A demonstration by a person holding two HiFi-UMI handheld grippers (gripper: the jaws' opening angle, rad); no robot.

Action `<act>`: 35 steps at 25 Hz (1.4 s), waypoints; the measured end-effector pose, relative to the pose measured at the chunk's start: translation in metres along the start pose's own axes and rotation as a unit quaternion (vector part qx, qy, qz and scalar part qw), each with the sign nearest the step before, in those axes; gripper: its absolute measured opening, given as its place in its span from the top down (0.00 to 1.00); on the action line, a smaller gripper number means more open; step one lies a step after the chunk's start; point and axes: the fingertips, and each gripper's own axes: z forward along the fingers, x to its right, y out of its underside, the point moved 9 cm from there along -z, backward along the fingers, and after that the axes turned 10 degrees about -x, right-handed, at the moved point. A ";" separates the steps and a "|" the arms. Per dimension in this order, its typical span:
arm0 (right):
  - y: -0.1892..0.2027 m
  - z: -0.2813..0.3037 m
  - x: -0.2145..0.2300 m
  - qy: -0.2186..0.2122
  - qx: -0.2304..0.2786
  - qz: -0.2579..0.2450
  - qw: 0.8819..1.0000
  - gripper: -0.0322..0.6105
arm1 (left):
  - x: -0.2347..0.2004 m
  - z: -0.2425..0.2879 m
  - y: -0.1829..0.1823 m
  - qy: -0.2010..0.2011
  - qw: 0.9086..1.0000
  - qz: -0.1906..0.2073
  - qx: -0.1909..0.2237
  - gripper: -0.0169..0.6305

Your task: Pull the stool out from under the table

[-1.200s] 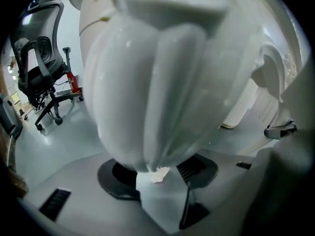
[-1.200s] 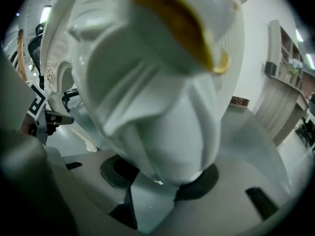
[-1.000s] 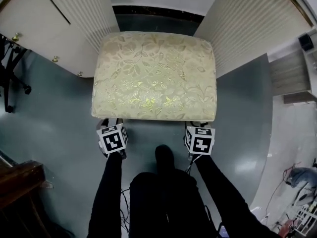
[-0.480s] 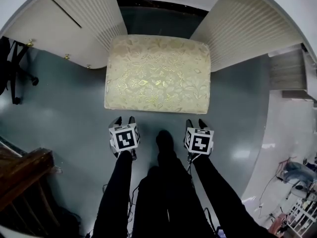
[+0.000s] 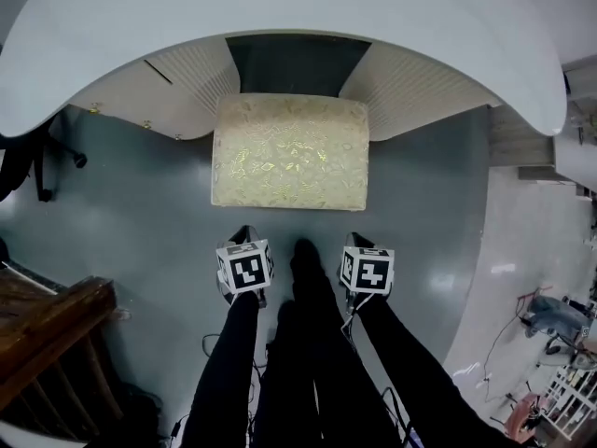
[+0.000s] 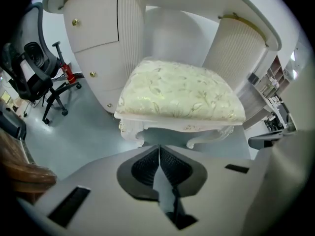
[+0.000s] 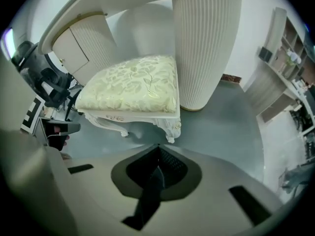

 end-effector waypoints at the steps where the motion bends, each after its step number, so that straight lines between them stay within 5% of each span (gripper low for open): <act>1: -0.002 -0.008 -0.002 -0.005 -0.001 0.001 1.000 0.94 | 0.003 -0.009 -0.004 0.003 1.000 0.000 0.002 0.96; 17: -0.028 -0.117 -0.032 -0.028 0.016 -0.034 0.999 0.95 | 0.035 -0.134 -0.038 0.038 0.999 0.008 0.008 0.96; 30: -0.011 -0.197 -0.050 -0.036 0.022 -0.055 0.998 0.95 | 0.042 -0.222 -0.022 0.053 0.998 0.006 0.017 0.96; 35: 0.017 -0.227 -0.056 -0.040 0.041 -0.058 0.997 0.95 | 0.040 -0.254 0.010 0.059 0.998 0.013 0.026 0.96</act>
